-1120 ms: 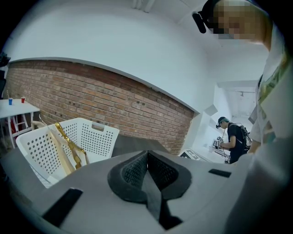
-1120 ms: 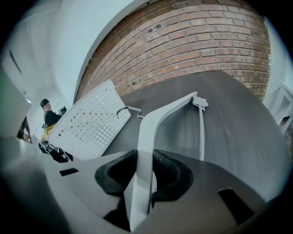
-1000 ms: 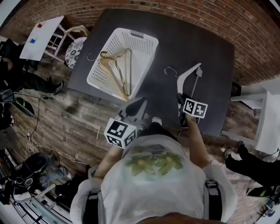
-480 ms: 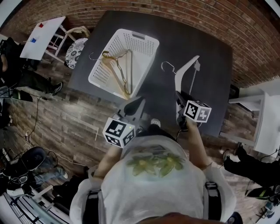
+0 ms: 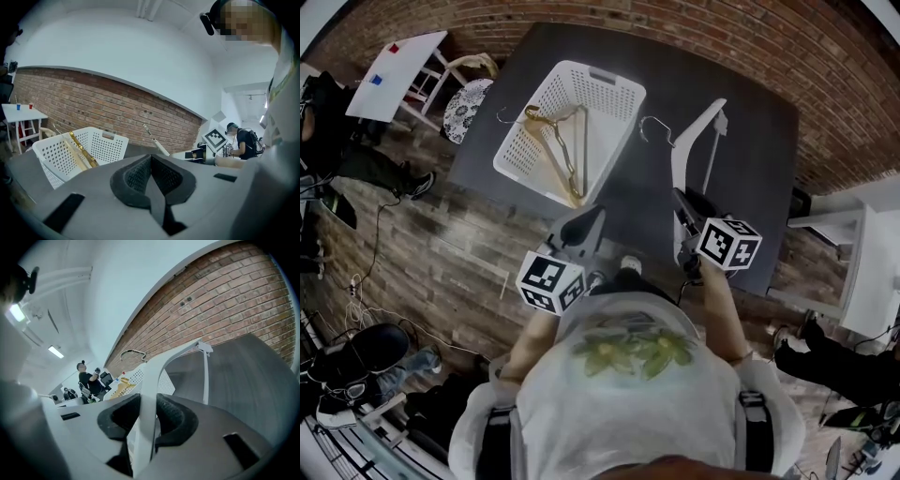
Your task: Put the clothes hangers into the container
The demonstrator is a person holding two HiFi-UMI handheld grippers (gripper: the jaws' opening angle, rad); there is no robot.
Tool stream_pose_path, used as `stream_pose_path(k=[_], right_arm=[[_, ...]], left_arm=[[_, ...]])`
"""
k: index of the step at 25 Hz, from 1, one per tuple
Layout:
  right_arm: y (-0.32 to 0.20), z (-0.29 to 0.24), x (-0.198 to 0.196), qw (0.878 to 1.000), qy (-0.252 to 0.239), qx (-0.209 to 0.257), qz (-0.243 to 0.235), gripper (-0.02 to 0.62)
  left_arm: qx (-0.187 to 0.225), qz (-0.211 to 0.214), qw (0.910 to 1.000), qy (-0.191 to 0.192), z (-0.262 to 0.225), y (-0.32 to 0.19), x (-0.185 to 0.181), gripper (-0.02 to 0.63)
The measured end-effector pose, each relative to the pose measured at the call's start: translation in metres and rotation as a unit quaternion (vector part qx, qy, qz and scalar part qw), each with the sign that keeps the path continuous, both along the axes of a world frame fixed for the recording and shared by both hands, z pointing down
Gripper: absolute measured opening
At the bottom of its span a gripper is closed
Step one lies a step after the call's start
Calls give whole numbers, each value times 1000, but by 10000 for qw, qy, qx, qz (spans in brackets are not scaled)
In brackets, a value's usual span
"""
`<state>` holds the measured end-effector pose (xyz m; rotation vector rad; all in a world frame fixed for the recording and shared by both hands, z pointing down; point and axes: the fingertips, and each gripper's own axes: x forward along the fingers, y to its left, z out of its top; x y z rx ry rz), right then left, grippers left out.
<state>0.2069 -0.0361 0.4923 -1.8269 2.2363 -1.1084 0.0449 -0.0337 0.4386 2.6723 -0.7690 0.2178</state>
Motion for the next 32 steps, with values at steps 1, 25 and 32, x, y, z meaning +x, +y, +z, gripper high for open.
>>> stream_pose_path(k=[1, 25, 32], right_arm=[[0, -4, -3, 10000, -11, 44, -28, 126], [8, -65, -101, 9929, -254, 569, -1015, 126], [4, -72, -133, 9889, -343, 536, -1341, 126]], left_arm=[[5, -22, 10000, 5, -1, 1, -2, 29], [-27, -326, 9994, 66, 4, 14, -56, 29], [-22, -409, 9992, 38, 4, 18, -74, 29]])
